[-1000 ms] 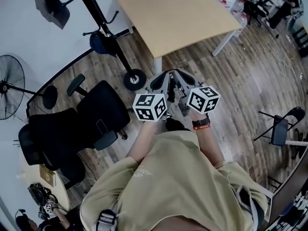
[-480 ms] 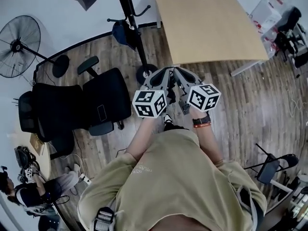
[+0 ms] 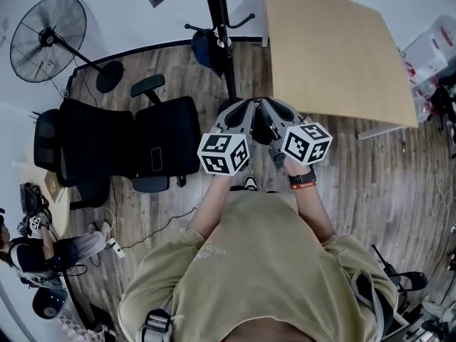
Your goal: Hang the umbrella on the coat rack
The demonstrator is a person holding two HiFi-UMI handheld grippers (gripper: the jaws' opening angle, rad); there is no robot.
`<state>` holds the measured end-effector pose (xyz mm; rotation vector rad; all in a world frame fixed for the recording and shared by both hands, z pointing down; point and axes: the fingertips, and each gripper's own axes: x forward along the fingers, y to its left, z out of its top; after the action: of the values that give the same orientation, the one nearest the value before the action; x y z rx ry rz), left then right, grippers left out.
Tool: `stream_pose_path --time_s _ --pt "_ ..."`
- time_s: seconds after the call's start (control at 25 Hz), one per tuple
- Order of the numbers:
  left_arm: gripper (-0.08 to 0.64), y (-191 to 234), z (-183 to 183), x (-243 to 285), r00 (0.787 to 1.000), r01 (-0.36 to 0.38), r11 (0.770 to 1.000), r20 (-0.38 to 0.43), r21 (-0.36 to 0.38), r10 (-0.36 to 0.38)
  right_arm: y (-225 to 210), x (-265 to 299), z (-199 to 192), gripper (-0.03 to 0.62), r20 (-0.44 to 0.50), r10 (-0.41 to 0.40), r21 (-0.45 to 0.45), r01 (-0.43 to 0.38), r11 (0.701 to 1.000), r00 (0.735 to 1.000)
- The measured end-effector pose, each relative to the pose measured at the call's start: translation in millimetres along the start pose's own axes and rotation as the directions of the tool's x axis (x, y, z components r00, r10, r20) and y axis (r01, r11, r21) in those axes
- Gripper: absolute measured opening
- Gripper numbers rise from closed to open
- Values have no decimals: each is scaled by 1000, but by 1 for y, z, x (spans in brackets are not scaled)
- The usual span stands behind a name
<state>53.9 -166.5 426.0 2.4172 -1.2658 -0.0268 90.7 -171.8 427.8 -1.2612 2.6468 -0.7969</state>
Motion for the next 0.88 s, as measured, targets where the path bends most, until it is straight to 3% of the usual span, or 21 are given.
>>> stream_pose_path --time_s 0.44,0.88 --pt "23 53 8 28 994 -112 994 -12 -12 112 -16 56 -3 18 -65 75 34 -73 997 995" --pt "23 98 20 47 994 -102 995 -33 -7 101 -24 112 1 18 -88 64 28 -62 998 994"
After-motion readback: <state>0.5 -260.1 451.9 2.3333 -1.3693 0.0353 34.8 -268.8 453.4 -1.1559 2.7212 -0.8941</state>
